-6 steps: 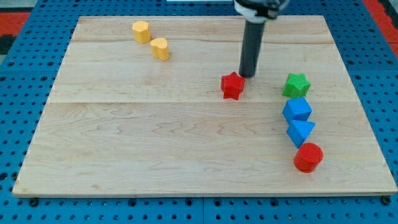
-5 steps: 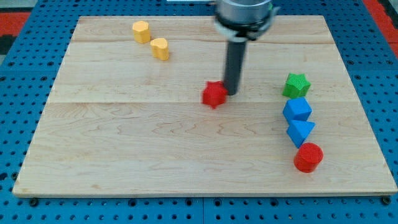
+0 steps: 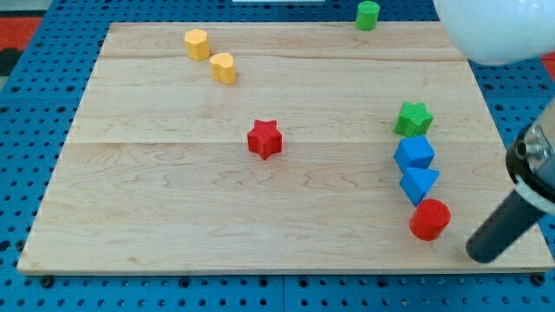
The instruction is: Push red circle to the center
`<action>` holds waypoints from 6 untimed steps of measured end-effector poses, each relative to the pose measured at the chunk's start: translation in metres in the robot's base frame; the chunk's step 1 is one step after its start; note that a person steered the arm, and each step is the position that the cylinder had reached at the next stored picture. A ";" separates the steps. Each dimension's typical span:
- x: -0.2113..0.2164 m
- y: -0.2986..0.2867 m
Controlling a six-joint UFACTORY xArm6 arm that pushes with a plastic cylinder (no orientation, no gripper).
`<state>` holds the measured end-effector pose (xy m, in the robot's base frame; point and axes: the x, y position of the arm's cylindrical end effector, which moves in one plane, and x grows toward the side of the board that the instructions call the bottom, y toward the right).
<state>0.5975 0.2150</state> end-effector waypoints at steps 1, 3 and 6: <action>-0.007 -0.039; -0.028 -0.052; -0.022 -0.139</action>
<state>0.5758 0.0757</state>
